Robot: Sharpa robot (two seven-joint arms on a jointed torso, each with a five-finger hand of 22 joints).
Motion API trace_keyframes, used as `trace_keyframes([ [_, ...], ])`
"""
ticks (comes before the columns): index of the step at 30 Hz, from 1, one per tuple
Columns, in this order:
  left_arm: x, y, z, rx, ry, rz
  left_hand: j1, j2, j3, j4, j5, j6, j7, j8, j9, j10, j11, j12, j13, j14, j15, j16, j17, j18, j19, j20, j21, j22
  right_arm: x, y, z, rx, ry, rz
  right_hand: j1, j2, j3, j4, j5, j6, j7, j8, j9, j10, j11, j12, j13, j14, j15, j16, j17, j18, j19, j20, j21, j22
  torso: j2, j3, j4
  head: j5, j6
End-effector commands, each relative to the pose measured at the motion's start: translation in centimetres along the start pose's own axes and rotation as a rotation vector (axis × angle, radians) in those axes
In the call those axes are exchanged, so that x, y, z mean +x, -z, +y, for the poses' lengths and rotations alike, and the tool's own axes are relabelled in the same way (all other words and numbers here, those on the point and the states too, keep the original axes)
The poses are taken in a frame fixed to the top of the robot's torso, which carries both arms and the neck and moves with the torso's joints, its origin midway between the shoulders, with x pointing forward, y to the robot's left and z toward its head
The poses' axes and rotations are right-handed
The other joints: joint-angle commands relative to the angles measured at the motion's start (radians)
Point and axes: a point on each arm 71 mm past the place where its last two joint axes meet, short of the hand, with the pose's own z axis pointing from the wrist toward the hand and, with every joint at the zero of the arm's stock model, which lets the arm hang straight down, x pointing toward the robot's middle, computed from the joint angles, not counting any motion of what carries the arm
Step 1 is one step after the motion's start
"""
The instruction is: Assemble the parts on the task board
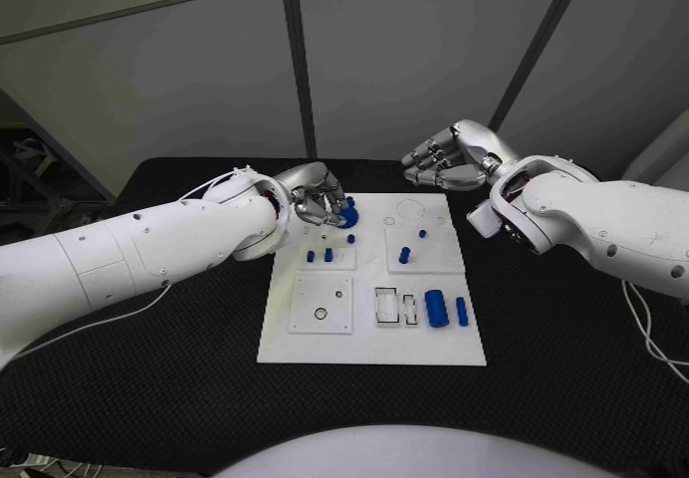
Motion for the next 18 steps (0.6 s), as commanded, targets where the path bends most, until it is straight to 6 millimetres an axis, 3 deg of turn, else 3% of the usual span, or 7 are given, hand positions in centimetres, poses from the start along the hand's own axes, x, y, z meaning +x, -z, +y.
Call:
trace_keyframes([
  [1, 0.4, -0.3, -1.0, 0.135, -0.147, -0.021, -0.015, -0.008, 0.004, -0.006, -0.005, 0.024, -0.004, -0.015, -0.019, 0.025, -0.007, -0.012, -0.028, 0.046, -0.01, 0.086, 0.021, -0.016, 0.043, -0.01, 0.046, 0.031, 0.0, -0.1, 0.3, -0.02, 0.019, 0.004, 0.007, 0.007, 0.0, -0.005, 0.0, 0.0, 0.0, 0.0, 0.001, -0.008, 0.0, -0.006, -0.001, -0.009, 0.001, -0.004, -0.001, 0.003, 0.006, 0.0, -0.007, -0.001, 0.0, -0.0009, 0.0002, -0.003, 0.001],
  [3, 0.8, -0.4, -1.1, 0.137, -0.175, -0.002, -0.022, -0.011, 0.009, -0.005, -0.006, 0.036, -0.008, -0.024, -0.03, 0.036, -0.01, -0.018, -0.044, 0.071, -0.014, 0.152, 0.047, -0.017, 0.063, -0.014, 0.074, 0.052, 0.1, -0.1, 0.3, -0.02, 0.02, 0.005, 0.007, 0.007, 0.0, -0.005, 0.0, 0.0, 0.0, 0.0, 0.001, -0.008, 0.0, -0.006, -0.001, -0.009, 0.001, -0.004, -0.001, 0.003, 0.006, 0.0, -0.007, -0.001, 0.0, -0.001, -0.0001, -0.005, 0.001],
  [7, 1.4, -0.8, -1.2, 0.138, -0.224, 0.03, -0.037, -0.019, 0.018, -0.003, -0.009, 0.056, -0.012, -0.045, -0.052, 0.05, -0.015, -0.036, -0.077, 0.139, -0.019, 0.34, 0.178, -0.018, 0.09, -0.019, 0.127, 0.098, 0.1, -0.1, 0.3, -0.022, 0.021, 0.006, 0.007, 0.006, 0.0, -0.005, 0.0, 0.0, 0.0, 0.0, 0.001, -0.009, 0.0, -0.006, -0.001, -0.01, 0.001, -0.004, -0.001, 0.003, 0.006, 0.0, -0.007, -0.002, 0.0, -0.0001, 0.0005, -0.008, 0.002],
  [18, 2.3, -1.8, -1.5, 0.125, -0.279, 0.082, -0.054, -0.027, 0.013, 0.0, -0.012, 0.077, -0.011, -0.064, -0.071, 0.052, -0.014, -0.057, -0.109, 0.18, -0.018, 0.462, 0.247, -0.036, 0.137, -0.019, 0.27, 0.21, 0.2, -0.1, 0.4, -0.025, 0.022, 0.008, 0.005, 0.005, -0.001, -0.005, 0.0, -0.002, 0.001, -0.001, 0.001, -0.01, 0.001, -0.006, -0.001, -0.01, 0.001, -0.003, -0.002, 0.003, 0.006, 0.001, -0.008, -0.002, 0.0, -0.0003, -0.0002, -0.008, 0.002],
])
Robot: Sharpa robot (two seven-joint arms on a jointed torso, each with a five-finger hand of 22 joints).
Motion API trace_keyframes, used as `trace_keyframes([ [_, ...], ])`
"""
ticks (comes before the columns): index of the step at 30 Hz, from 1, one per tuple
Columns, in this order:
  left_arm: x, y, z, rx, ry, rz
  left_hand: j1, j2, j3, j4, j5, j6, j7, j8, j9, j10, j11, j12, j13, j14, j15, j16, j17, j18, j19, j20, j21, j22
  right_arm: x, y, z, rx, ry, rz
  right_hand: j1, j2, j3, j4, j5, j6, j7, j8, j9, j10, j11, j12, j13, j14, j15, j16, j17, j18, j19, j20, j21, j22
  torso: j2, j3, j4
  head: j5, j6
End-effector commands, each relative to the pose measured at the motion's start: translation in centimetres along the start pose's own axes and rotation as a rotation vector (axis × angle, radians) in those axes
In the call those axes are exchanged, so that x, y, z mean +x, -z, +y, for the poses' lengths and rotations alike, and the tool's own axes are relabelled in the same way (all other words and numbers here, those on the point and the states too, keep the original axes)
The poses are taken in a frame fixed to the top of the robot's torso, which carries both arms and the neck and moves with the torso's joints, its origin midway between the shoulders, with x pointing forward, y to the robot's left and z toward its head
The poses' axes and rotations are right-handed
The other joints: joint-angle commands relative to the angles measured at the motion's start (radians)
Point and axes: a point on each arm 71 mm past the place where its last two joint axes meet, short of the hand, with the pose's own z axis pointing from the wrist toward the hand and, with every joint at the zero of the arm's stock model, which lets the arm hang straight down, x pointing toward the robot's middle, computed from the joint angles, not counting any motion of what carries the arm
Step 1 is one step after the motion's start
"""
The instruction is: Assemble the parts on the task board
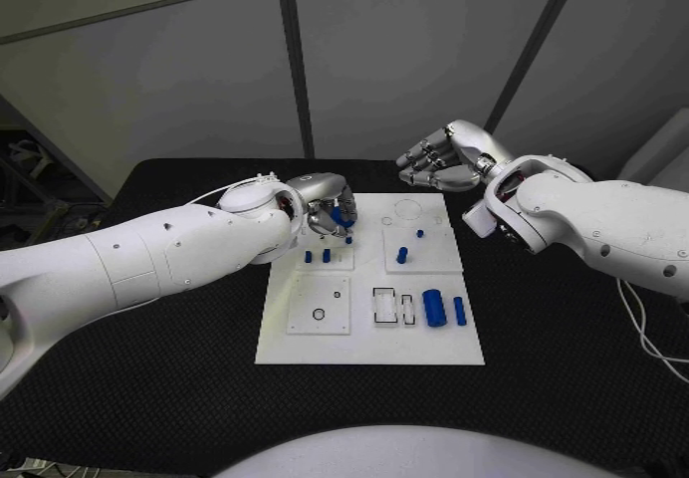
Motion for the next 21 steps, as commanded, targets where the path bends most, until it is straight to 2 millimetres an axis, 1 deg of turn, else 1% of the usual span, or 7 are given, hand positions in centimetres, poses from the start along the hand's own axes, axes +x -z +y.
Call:
trace_keyframes([
  [1, 0.2, -0.2, -0.1, 0.015, -0.054, 0.04, -0.011, 0.002, -0.001, 0.002, -0.003, 0.008, 0.001, -0.005, -0.003, 0.009, 0.001, -0.004, -0.005, 0.01, -0.001, 0.016, 0.01, -0.037, 0.009, 0.0, 0.021, 0.017, 0.0, 0.0, 0.2, -0.013, 0.006, 0.001, 0.005, 0.005, -0.001, -0.005, 0.0, -0.002, 0.001, -0.001, 0.001, -0.01, 0.001, -0.006, -0.001, -0.007, -0.002, -0.003, -0.001, 0.003, 0.006, 0.001, -0.005, -0.001, -0.001, 0.0, 0.0002, -0.001, 0.002],
  [7, 0.5, -0.5, 0.0, 0.002, -0.061, 0.071, -0.01, 0.005, -0.001, 0.001, -0.004, 0.015, 0.004, -0.01, -0.008, 0.013, 0.003, -0.009, -0.013, 0.029, 0.001, 0.055, 0.039, -0.046, 0.031, 0.001, 0.086, 0.065, 0.0, -0.1, 0.3, -0.014, 0.006, 0.002, 0.005, 0.005, -0.001, -0.005, 0.0, -0.002, 0.001, -0.001, 0.001, -0.01, 0.001, -0.006, -0.001, -0.007, -0.002, -0.003, -0.001, 0.003, 0.006, 0.001, -0.005, -0.001, -0.001, 0.0006, 0.0002, -0.003, -0.001],
  [15, 1.1, -0.7, -0.1, -0.005, -0.06, 0.107, -0.01, 0.006, -0.002, 0.001, -0.004, 0.02, 0.005, -0.013, -0.011, 0.013, 0.004, -0.013, -0.019, 0.036, 0.002, 0.075, 0.051, -0.05, 0.039, 0.002, 0.112, 0.086, 0.1, -0.1, 0.3, -0.015, 0.005, 0.004, 0.005, 0.005, -0.001, -0.005, 0.0, -0.002, 0.001, -0.001, 0.001, -0.01, 0.001, -0.006, -0.001, -0.007, -0.002, -0.003, -0.001, 0.003, 0.006, 0.001, -0.005, -0.001, -0.001, -0.0002, 0.0013, -0.005, -0.002],
  [21, 1.4, -0.7, 0.0, -0.01, -0.059, 0.117, -0.007, 0.01, 0.001, 0.0, -0.004, 0.024, 0.008, -0.015, -0.012, 0.017, 0.005, -0.014, -0.021, 0.04, 0.003, 0.084, 0.054, -0.052, 0.044, 0.002, 0.127, 0.098, 0.2, -0.1, 0.4, -0.015, 0.004, 0.005, 0.005, 0.005, -0.001, -0.005, 0.0, -0.002, 0.001, -0.001, 0.001, -0.01, 0.001, -0.006, -0.001, -0.007, -0.002, -0.003, -0.001, 0.003, 0.006, 0.001, -0.005, -0.001, -0.001, -0.0004, 0.001, -0.006, -0.003],
])
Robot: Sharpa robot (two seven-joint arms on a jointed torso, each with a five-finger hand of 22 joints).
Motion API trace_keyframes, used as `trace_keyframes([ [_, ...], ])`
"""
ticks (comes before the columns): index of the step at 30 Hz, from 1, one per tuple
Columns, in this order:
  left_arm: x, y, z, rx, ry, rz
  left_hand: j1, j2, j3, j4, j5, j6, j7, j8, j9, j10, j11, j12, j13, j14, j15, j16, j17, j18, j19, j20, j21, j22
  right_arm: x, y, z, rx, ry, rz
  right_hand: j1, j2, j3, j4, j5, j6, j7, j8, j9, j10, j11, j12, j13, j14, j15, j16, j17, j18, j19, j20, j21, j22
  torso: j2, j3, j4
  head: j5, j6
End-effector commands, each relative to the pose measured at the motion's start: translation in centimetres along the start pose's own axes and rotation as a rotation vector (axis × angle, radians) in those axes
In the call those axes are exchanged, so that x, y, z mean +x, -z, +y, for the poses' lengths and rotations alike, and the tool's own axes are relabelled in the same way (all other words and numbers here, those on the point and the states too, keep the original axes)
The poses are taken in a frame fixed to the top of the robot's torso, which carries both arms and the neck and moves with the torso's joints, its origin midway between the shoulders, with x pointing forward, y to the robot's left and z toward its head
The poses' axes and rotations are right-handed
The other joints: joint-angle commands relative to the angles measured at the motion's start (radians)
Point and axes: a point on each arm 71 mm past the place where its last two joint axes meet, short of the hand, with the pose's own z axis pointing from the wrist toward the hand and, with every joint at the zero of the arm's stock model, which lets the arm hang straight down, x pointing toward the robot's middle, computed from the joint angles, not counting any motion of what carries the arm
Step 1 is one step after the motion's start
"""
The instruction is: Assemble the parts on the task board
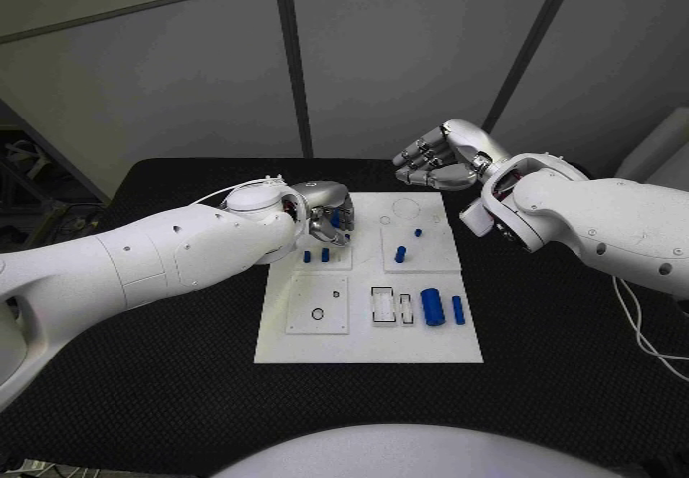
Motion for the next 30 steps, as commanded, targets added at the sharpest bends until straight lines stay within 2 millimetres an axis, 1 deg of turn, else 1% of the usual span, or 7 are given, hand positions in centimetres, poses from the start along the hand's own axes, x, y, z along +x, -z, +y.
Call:
trace_keyframes([
  [1, 0.16, -0.05, 0.07, -0.006, -0.014, 0.03, -0.002, 0.007, 0.002, -0.001, -0.003, 0.011, 0.002, -0.007, -0.002, 0.008, 0.002, -0.005, -0.003, 0.01, -0.001, 0.011, 0.007, -0.053, 0.011, 0.002, 0.017, 0.011, 0.01, -0.04, 0.23, -0.011, 0.002, 0.001, 0.005, 0.005, -0.001, -0.005, 0.0, -0.002, 0.001, -0.001, 0.001, -0.006, -0.003, -0.006, -0.001, -0.007, -0.002, -0.003, -0.001, 0.003, 0.006, 0.001, -0.005, -0.002, 0.0, 0.0001, 0.0004, 0.0, -0.001],
  [5, 0.25, -0.15, 0.08, -0.008, -0.015, 0.037, 0.001, 0.01, 0.006, -0.002, -0.003, 0.013, 0.003, -0.008, -0.003, 0.012, 0.003, -0.006, -0.005, 0.014, 0.0, 0.019, 0.012, -0.055, 0.015, 0.003, 0.028, 0.02, 0.04, -0.05, 0.25, -0.011, 0.001, 0.002, 0.005, 0.005, -0.001, -0.005, 0.0, -0.002, 0.001, -0.001, 0.001, -0.006, -0.003, -0.006, -0.001, -0.007, -0.002, -0.003, -0.001, 0.003, 0.006, 0.001, -0.005, -0.002, 0.0, 0.0003, 0.0013, -0.001, -0.003],
  [12, 0.55, -0.32, 0.16, -0.011, -0.014, 0.042, 0.017, 0.025, 0.031, -0.009, -0.001, 0.023, 0.006, -0.012, -0.007, 0.024, 0.001, -0.011, -0.011, 0.023, -0.001, 0.042, 0.025, -0.057, 0.021, 0.003, 0.053, 0.041, 0.12, -0.1, 0.31, -0.013, 0.001, 0.004, 0.005, 0.006, -0.001, -0.005, 0.001, -0.003, 0.002, -0.001, 0.001, -0.007, -0.002, -0.005, -0.001, -0.007, -0.002, -0.003, -0.002, 0.003, 0.007, 0.001, -0.006, -0.002, 0.0, 0.0, 0.0011, -0.003, -0.004],
  [17, 0.69, -0.44, 0.27, -0.013, -0.013, 0.041, 0.028, 0.034, 0.058, -0.015, -0.003, 0.028, 0.009, -0.016, -0.011, 0.035, -0.001, -0.018, -0.015, 0.032, -0.003, 0.059, 0.038, -0.059, 0.026, 0.001, 0.074, 0.059, 0.16, -0.12, 0.34, -0.013, 0.0, 0.006, 0.005, 0.006, -0.001, -0.005, 0.001, -0.003, 0.002, -0.001, 0.001, -0.007, -0.002, -0.005, -0.001, -0.007, -0.002, -0.003, -0.002, 0.003, 0.007, 0.001, -0.006, -0.002, 0.001, 0.0011, 0.0001, -0.003, -0.005],
  [21, 0.78, -0.54, 0.39, -0.019, -0.013, 0.043, 0.029, 0.034, 0.076, -0.019, -0.005, 0.027, 0.012, -0.024, -0.015, 0.045, -0.002, -0.022, -0.015, 0.039, -0.005, 0.074, 0.05, -0.062, 0.032, 0.0, 0.095, 0.075, 0.19, -0.14, 0.37, -0.014, 0.0, 0.006, 0.005, 0.006, -0.001, -0.005, 0.001, -0.003, 0.002, -0.001, 0.001, -0.007, -0.002, -0.005, -0.001, -0.007, -0.002, -0.003, -0.002, 0.003, 0.007, 0.001, -0.006, -0.002, 0.0, 0.0001, 0.0003, -0.004, -0.005],
  [30, 0.97, -0.74, 0.5, -0.025, -0.013, 0.051, 0.028, 0.034, 0.096, -0.023, -0.009, 0.03, 0.014, -0.03, -0.019, 0.056, -0.004, -0.028, -0.015, 0.05, -0.006, 0.091, 0.066, -0.066, 0.042, -0.002, 0.124, 0.097, 0.29, -0.19, 0.44, -0.015, -0.001, 0.009, 0.005, 0.007, 0.0, -0.004, 0.001, -0.003, 0.002, -0.001, 0.001, -0.007, -0.002, -0.005, -0.001, -0.007, -0.002, -0.003, -0.002, 0.003, 0.007, 0.001, -0.007, -0.003, 0.0, 0.0005, 0.0007, -0.005, -0.008],
])
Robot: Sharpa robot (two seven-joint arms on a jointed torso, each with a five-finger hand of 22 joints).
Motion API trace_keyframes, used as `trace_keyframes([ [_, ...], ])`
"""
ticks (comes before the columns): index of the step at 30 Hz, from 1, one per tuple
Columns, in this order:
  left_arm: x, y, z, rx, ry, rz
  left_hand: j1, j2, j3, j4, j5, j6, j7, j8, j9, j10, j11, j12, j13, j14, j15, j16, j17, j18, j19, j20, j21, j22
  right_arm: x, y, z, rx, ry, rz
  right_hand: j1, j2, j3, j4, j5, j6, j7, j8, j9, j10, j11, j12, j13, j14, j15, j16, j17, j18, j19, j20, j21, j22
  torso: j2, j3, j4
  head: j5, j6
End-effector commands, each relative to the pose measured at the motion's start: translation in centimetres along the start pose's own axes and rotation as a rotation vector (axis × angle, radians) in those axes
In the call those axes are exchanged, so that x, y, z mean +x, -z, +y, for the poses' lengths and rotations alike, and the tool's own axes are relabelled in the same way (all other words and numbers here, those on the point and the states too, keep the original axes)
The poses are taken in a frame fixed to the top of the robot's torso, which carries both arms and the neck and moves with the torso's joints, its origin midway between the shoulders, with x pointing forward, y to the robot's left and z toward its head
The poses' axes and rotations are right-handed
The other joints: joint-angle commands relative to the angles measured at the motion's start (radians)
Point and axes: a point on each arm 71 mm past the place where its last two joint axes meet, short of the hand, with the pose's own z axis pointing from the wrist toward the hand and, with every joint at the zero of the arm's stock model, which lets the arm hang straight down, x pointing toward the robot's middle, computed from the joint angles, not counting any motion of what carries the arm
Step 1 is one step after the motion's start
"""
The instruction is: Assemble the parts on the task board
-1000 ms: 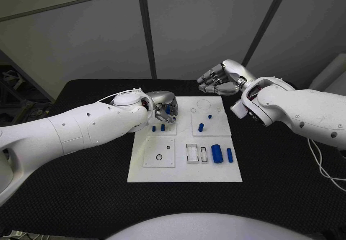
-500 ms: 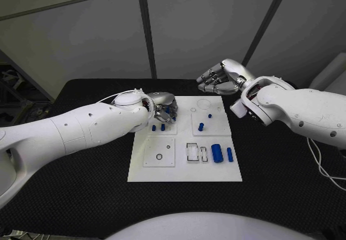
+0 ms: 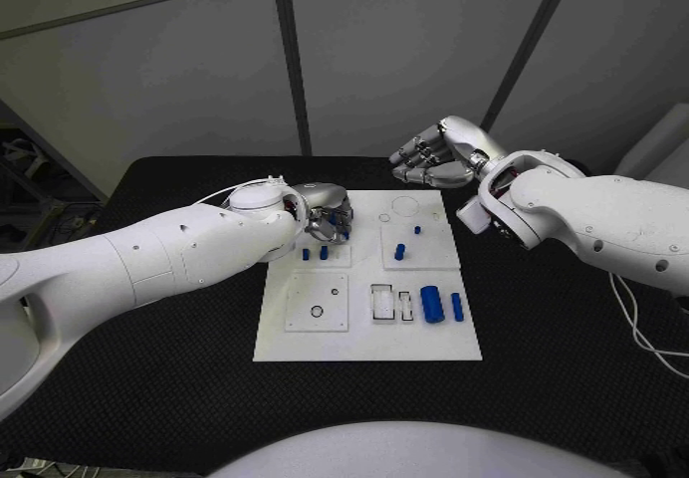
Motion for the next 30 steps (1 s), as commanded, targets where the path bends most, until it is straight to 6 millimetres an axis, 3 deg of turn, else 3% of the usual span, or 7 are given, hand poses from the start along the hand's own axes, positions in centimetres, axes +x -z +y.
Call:
trace_keyframes([
  [1, 0.18, -0.07, -0.05, 0.002, -0.009, 0.016, 0.001, 0.007, 0.007, -0.003, -0.005, 0.005, 0.003, -0.004, -0.001, 0.008, 0.001, -0.006, 0.0, 0.009, -0.001, 0.006, 0.004, -0.066, 0.01, 0.002, 0.009, 0.005, 0.07, -0.07, 0.25, -0.01, 0.0, 0.005, 0.005, 0.008, 0.0, -0.004, 0.001, -0.003, 0.002, -0.001, 0.001, -0.007, -0.002, -0.005, -0.001, -0.007, -0.002, -0.003, -0.001, 0.003, 0.007, 0.001, -0.007, -0.002, -0.001, -0.0002, 0.0002, -0.001, -0.001],
  [14, 0.41, -0.2, -0.19, 0.004, -0.008, 0.035, -0.011, -0.003, 0.015, -0.004, -0.013, 0.008, 0.002, -0.009, -0.004, 0.014, 0.001, -0.013, -0.001, 0.016, -0.001, 0.019, 0.014, -0.072, 0.022, 0.001, 0.042, 0.029, 0.1, -0.06, 0.28, -0.011, 0.002, 0.008, 0.005, 0.008, 0.0, -0.004, 0.001, -0.003, 0.002, -0.001, 0.001, -0.007, -0.002, -0.005, -0.001, -0.007, -0.002, -0.003, -0.001, 0.003, 0.007, 0.001, -0.007, -0.002, -0.001, 0.0, 0.0005, -0.001, -0.002],
  [23, 0.34, -0.21, -0.23, 0.012, -0.007, 0.016, 0.001, 0.015, 0.061, -0.022, -0.014, 0.058, 0.0, -0.001, -0.001, 0.064, -0.009, -0.023, 0.002, 0.043, -0.011, 0.052, 0.053, -0.083, 0.049, -0.004, 0.107, 0.076, 0.08, -0.01, 0.29, -0.011, 0.002, 0.008, 0.004, 0.009, 0.0, -0.004, 0.002, -0.002, 0.002, -0.001, 0.001, -0.007, -0.003, -0.005, -0.001, -0.007, -0.002, -0.002, -0.002, 0.003, 0.008, 0.001, -0.008, -0.002, -0.001, -0.0002, 0.0006, -0.002, -0.004],
  [24, 0.32, -0.2, -0.24, 0.013, -0.007, 0.012, 0.002, 0.015, 0.066, -0.024, -0.014, 0.063, 0.0, 0.0, -0.001, 0.07, -0.01, -0.025, 0.002, 0.032, -0.012, 0.039, 0.019, -0.084, 0.053, -0.005, 0.116, 0.083, 0.09, -0.01, 0.29, -0.011, 0.002, 0.009, 0.004, 0.009, 0.0, -0.004, 0.002, -0.002, 0.002, -0.001, 0.001, -0.007, -0.003, -0.005, -0.001, -0.007, -0.002, -0.002, -0.002, 0.003, 0.008, 0.001, -0.008, -0.002, -0.001, -0.0002, 0.0006, -0.002, -0.004],
  [30, 0.16, -0.1, -0.23, 0.02, -0.001, -0.016, -0.006, 0.012, 0.092, -0.036, -0.015, 0.076, 0.004, -0.008, -0.003, 0.09, -0.01, -0.051, 0.001, 0.031, -0.012, 0.029, -0.002, -0.089, 0.064, -0.009, 0.144, 0.104, 0.06, 0.01, 0.28, -0.011, 0.003, 0.008, 0.004, 0.009, 0.0, -0.004, 0.002, -0.002, 0.002, -0.001, 0.001, -0.007, -0.003, -0.005, -0.001, -0.007, -0.002, -0.002, -0.002, 0.003, 0.008, 0.001, -0.008, -0.002, -0.002, -0.0009, 0.0015, -0.003, -0.005],
])
